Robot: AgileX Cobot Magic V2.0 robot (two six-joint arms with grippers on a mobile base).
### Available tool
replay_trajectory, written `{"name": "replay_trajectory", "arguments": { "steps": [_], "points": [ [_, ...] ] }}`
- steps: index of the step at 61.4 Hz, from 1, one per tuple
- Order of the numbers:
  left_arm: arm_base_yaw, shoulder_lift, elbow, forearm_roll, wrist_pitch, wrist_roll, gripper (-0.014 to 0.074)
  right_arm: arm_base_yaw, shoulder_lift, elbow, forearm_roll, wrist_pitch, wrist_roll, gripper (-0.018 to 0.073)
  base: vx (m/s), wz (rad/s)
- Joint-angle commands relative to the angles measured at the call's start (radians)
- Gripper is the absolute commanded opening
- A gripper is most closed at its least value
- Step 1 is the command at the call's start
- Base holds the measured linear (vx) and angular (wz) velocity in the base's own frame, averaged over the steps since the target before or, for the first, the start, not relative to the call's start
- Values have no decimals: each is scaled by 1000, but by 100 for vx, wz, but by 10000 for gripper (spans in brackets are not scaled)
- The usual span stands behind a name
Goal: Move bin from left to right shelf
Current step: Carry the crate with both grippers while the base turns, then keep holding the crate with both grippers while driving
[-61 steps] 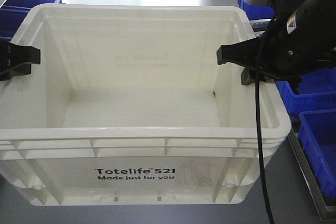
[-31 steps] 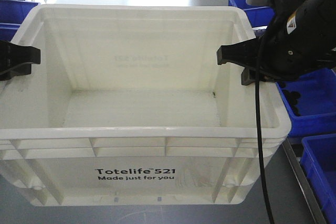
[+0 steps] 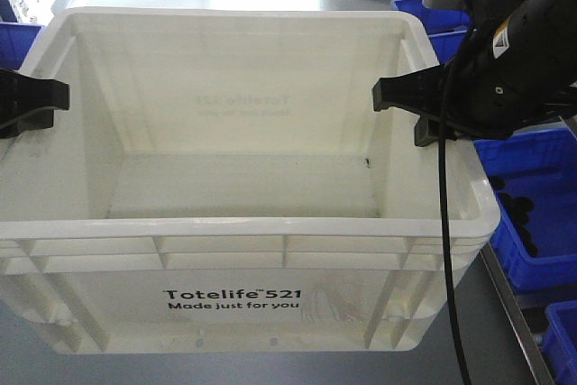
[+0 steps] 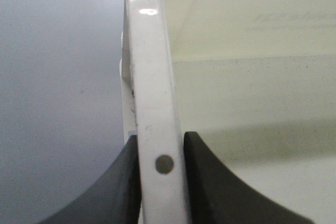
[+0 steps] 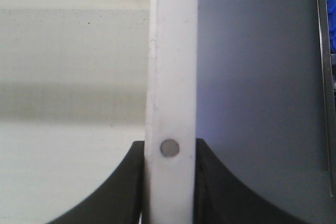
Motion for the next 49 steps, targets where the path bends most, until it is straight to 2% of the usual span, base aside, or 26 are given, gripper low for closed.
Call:
{"name": "replay_trajectory", "arguments": {
  "steps": [1, 49],
  "points": [
    [3, -42, -38, 47, -104, 17, 38, -19, -44, -36, -145, -48, 9, -8, 38, 0],
    [3, -42, -38, 47, -104, 17, 38, -19, -44, -36, -146, -48, 10, -8, 39, -5]
  ]
}}
